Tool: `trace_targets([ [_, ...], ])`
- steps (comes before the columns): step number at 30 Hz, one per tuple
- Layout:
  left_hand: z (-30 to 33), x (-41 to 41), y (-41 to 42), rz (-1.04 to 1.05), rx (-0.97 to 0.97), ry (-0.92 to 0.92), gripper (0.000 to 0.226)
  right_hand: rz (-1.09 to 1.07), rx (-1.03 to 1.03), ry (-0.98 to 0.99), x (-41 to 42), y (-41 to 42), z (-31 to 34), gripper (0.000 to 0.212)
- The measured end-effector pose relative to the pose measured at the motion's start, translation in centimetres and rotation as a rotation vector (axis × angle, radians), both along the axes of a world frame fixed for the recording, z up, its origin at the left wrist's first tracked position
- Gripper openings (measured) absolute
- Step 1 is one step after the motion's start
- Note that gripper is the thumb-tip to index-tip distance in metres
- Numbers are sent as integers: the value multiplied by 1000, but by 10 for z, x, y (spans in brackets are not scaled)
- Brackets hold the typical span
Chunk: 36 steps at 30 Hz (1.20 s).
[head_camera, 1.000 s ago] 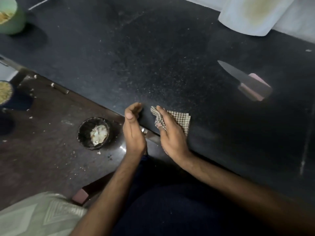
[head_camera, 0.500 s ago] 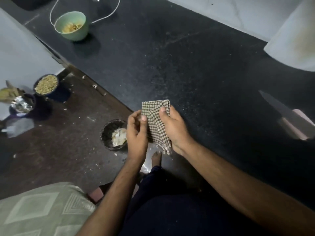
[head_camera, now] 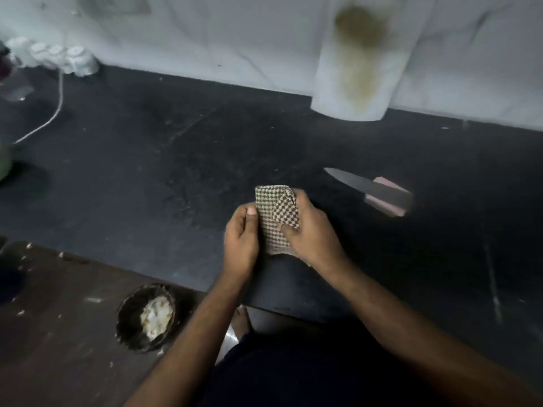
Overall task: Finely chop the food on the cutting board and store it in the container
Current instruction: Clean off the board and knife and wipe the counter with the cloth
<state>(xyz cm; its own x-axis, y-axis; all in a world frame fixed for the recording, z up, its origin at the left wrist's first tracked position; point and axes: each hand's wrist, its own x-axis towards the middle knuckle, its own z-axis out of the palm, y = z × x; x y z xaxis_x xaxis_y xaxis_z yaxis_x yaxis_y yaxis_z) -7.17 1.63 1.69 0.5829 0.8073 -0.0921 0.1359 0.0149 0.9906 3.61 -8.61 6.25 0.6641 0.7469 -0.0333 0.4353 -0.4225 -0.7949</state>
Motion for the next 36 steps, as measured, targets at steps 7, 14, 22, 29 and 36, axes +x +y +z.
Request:
trace_targets([
  [7,24,51,-15,-194,-280,-30,58,97,-71,-320,31,-26,5,70],
  [14,17,66,0,-157,-771,-160,37,324,-362,-389,31,-31,-24,66],
  [22,5,110,32,-175,-809,-62,33,168,-421,-426,40,2,-50,64],
  [29,-14,152,64,-211,-638,35,22,160,-376,-476,65,16,-60,73],
  [36,-27,175,73,-197,-2,245,25,96,-403,-485,72,40,-71,68],
])
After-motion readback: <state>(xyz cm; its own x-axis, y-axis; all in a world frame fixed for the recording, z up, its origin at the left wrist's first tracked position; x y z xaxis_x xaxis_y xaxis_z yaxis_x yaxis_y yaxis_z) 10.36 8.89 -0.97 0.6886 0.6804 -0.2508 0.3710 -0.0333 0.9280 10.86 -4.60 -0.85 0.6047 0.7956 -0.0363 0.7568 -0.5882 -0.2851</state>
